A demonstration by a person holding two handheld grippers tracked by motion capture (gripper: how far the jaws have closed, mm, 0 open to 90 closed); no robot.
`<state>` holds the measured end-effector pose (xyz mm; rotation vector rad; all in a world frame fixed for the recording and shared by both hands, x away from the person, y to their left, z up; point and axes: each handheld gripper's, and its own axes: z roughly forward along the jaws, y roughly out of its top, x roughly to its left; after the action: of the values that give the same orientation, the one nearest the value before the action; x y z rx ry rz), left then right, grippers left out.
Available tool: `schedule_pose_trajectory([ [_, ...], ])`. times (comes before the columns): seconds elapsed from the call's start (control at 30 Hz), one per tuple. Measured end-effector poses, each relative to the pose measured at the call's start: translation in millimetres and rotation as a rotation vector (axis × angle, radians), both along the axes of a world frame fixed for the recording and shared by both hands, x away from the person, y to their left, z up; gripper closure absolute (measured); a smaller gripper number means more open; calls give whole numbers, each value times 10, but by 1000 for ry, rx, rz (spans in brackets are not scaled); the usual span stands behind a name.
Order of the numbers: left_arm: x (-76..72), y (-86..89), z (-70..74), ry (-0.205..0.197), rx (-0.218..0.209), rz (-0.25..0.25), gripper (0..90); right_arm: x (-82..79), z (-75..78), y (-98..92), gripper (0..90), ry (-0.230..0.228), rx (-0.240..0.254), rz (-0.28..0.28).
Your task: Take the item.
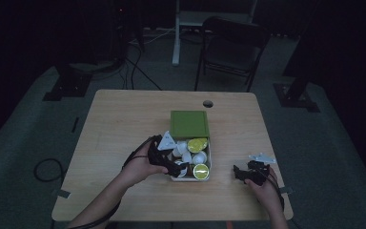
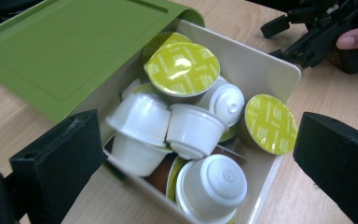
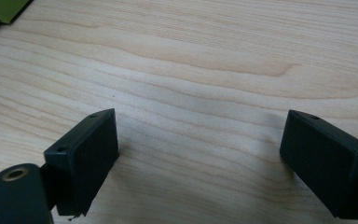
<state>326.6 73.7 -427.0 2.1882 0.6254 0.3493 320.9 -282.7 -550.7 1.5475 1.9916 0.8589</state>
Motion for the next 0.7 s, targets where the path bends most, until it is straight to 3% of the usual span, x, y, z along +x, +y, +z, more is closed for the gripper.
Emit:
schedule_pose_trajectory([
  [0.5,143,-185,-87,12,-27,22,143,0,0,0,110,0,1,0],
  [0.7,178,-243,-97,12,-13,10,154,0,0,1,110,0,1,0],
])
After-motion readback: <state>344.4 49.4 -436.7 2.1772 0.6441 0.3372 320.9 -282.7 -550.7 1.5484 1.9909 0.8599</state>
